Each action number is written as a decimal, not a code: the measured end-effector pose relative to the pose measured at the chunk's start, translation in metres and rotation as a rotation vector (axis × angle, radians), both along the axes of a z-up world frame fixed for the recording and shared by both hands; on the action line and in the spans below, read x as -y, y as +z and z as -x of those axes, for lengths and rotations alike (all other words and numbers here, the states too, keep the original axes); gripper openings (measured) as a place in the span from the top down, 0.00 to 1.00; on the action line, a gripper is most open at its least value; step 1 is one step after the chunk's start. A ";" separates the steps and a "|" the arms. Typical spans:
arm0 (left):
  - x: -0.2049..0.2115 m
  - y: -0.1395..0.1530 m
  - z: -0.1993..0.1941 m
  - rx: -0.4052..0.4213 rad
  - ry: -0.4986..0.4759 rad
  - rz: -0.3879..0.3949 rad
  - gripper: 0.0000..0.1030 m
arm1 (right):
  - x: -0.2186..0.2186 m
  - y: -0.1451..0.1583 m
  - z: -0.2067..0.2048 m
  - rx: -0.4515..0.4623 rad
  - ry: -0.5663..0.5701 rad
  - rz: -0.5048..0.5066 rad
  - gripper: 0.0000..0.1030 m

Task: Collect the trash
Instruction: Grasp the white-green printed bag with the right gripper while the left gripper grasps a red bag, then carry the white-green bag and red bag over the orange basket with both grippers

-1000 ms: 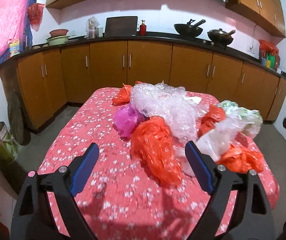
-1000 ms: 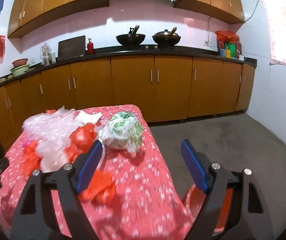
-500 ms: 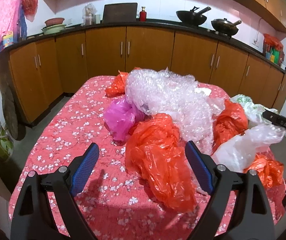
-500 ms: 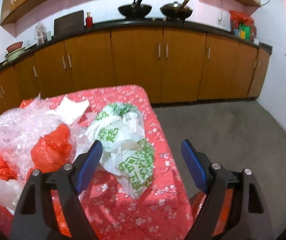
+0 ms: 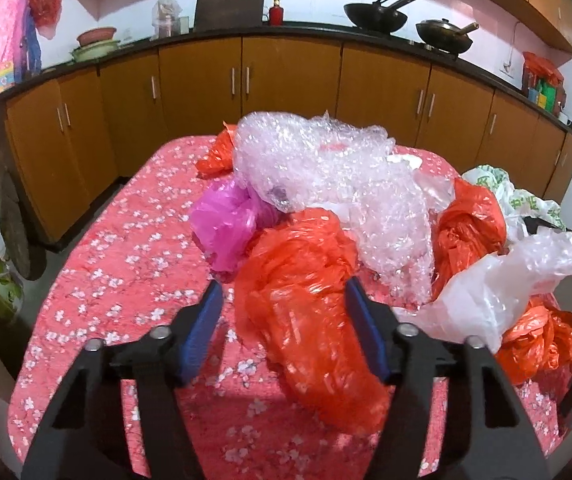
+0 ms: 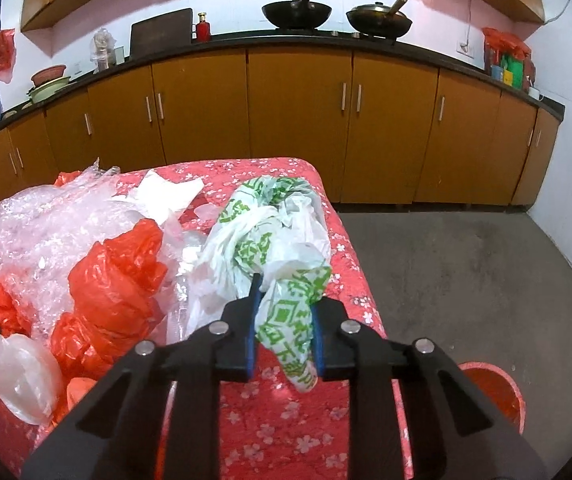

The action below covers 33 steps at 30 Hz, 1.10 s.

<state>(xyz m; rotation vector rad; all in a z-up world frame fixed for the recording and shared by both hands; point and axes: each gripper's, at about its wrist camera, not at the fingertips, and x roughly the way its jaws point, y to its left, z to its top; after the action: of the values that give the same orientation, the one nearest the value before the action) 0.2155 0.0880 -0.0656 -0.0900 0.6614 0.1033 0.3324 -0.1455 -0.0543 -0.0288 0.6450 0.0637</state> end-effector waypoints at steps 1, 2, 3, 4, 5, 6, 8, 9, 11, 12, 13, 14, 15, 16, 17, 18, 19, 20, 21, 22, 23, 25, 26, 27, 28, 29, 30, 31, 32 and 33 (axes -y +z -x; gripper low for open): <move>-0.001 -0.002 -0.001 -0.007 -0.002 0.006 0.58 | 0.000 0.000 0.000 0.000 -0.001 -0.002 0.80; -0.001 -0.004 -0.002 -0.012 -0.008 0.012 0.63 | 0.001 0.000 0.001 0.001 -0.002 -0.003 0.80; -0.001 -0.005 -0.003 -0.013 -0.018 0.017 0.69 | 0.002 0.001 0.001 0.002 -0.002 -0.003 0.80; -0.001 -0.006 -0.002 -0.010 -0.020 0.015 0.73 | 0.002 0.001 0.002 0.005 -0.004 0.000 0.81; -0.001 -0.006 -0.002 -0.008 -0.024 0.013 0.75 | 0.002 0.002 0.002 0.007 -0.005 0.001 0.81; -0.001 -0.006 0.000 -0.003 -0.029 0.009 0.78 | 0.004 0.003 0.005 0.009 -0.006 0.000 0.82; -0.002 -0.003 0.003 0.013 -0.032 0.000 0.80 | 0.007 0.005 0.007 0.015 -0.013 -0.005 0.82; -0.003 -0.001 0.006 0.024 -0.034 0.005 0.81 | 0.008 0.006 0.008 0.017 -0.017 -0.012 0.83; -0.005 0.004 0.011 0.043 -0.032 0.011 0.81 | 0.011 0.009 0.011 0.022 -0.022 -0.027 0.83; -0.005 0.008 0.013 0.052 -0.031 0.009 0.81 | 0.013 0.011 0.012 0.025 -0.022 -0.034 0.84; -0.005 0.011 0.016 0.063 -0.030 0.007 0.82 | 0.014 0.014 0.015 0.031 -0.021 -0.042 0.84; -0.006 0.016 0.020 0.079 -0.029 0.005 0.82 | 0.015 0.017 0.018 0.037 -0.018 -0.049 0.84; -0.008 0.018 0.022 0.087 -0.028 0.005 0.82 | 0.016 0.019 0.020 0.042 -0.016 -0.051 0.85; -0.010 0.023 0.026 0.098 -0.026 0.009 0.82 | 0.016 0.022 0.024 0.051 -0.012 -0.053 0.85; -0.011 0.026 0.029 0.106 -0.025 0.014 0.82 | 0.016 0.025 0.027 0.059 -0.009 -0.055 0.85; -0.013 0.028 0.031 0.113 -0.022 0.018 0.82 | 0.016 0.027 0.030 0.066 -0.006 -0.056 0.85; -0.016 0.032 0.034 0.123 -0.016 0.021 0.82 | 0.017 0.031 0.034 0.073 -0.003 -0.059 0.85; -0.018 0.035 0.037 0.131 -0.011 0.027 0.82 | 0.018 0.034 0.037 0.080 -0.001 -0.061 0.85; -0.020 0.038 0.040 0.140 -0.007 0.034 0.82 | 0.019 0.036 0.039 0.085 0.000 -0.062 0.85; -0.023 0.042 0.044 0.151 -0.002 0.038 0.82 | 0.019 0.039 0.043 0.093 -0.001 -0.061 0.85; -0.024 0.046 0.048 0.163 0.001 0.039 0.82 | 0.020 0.041 0.046 0.100 0.000 -0.061 0.85; -0.025 0.053 0.052 0.180 0.005 0.038 0.82 | 0.021 0.046 0.053 0.111 0.002 -0.061 0.85; -0.025 0.056 0.055 0.188 0.007 0.038 0.82 | 0.022 0.048 0.056 0.117 0.003 -0.061 0.85; -0.025 0.059 0.057 0.195 0.009 0.040 0.82 | 0.022 0.049 0.059 0.121 0.004 -0.062 0.85; -0.024 0.063 0.058 0.203 0.010 0.043 0.82 | 0.024 0.051 0.063 0.126 0.003 -0.066 0.85; -0.024 0.066 0.059 0.208 0.010 0.044 0.82 | 0.026 0.053 0.066 0.131 0.001 -0.069 0.85; -0.022 0.070 0.060 0.216 0.009 0.045 0.82 | 0.028 0.054 0.067 0.135 -0.001 -0.071 0.85; -0.021 0.073 0.060 0.221 0.008 0.046 0.82 | 0.030 0.057 0.070 0.140 -0.004 -0.074 0.85; -0.018 0.075 0.061 0.227 0.004 0.048 0.82 | 0.033 0.059 0.073 0.145 -0.008 -0.076 0.85; -0.016 0.077 0.062 0.232 -0.002 0.051 0.82 | 0.035 0.060 0.075 0.149 -0.013 -0.077 0.85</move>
<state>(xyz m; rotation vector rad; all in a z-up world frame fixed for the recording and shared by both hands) 0.1539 0.1036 0.0112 -0.1480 0.4327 0.0730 0.2569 -0.1805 0.0057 0.0447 0.4930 0.0736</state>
